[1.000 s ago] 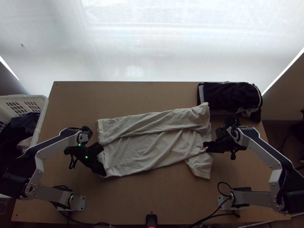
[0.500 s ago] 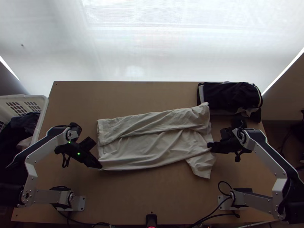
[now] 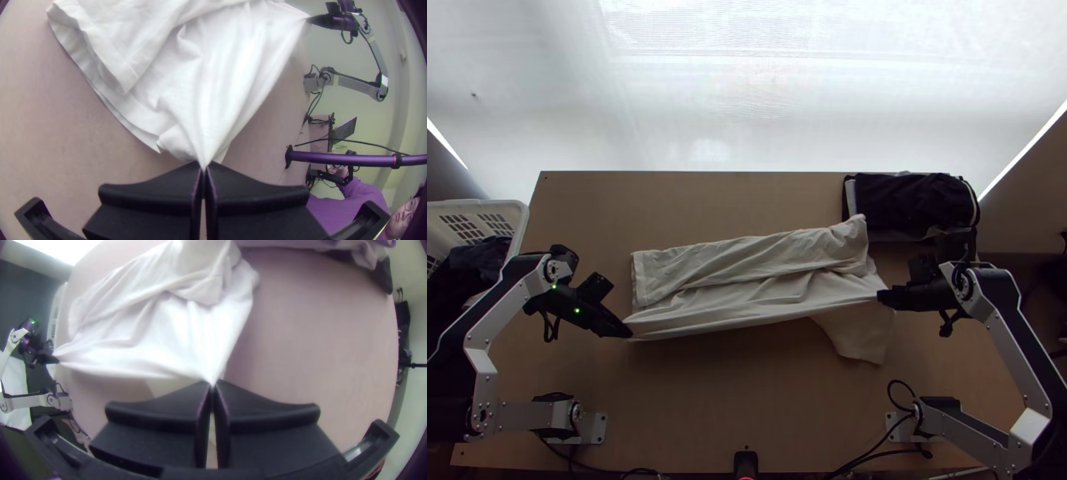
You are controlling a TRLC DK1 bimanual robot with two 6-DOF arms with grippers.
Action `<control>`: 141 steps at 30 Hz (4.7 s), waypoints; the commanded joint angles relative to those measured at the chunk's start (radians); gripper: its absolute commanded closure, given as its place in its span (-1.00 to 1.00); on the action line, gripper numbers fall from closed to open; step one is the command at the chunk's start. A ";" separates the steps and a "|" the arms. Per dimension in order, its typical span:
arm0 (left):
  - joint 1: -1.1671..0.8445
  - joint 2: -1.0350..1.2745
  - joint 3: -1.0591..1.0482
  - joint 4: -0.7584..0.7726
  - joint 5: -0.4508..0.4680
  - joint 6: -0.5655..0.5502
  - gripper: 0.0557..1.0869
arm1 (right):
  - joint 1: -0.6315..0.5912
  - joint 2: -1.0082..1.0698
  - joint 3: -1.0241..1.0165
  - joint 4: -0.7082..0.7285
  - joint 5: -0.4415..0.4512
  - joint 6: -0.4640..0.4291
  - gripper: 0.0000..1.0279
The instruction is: Fold the t-shirt
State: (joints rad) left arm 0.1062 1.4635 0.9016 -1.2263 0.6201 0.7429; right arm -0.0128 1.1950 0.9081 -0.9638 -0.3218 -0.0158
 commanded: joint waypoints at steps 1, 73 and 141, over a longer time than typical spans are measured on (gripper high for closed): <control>0.001 0.034 0.109 -0.009 0.003 -0.028 0.93 | 0.065 0.032 0.144 -0.021 -0.008 0.005 0.94; 0.101 0.449 0.477 -0.099 -0.077 -0.146 -0.91 | -0.039 0.460 0.419 -0.247 0.078 -0.052 -0.66; 0.208 0.393 0.516 -0.194 -0.080 -0.080 -0.91 | 0.200 0.518 0.405 -0.408 0.032 0.175 0.30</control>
State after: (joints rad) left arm 0.3401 1.8538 1.4101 -1.4208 0.5369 0.6739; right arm 0.1230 1.7733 1.4979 -1.3983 -0.2874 0.1215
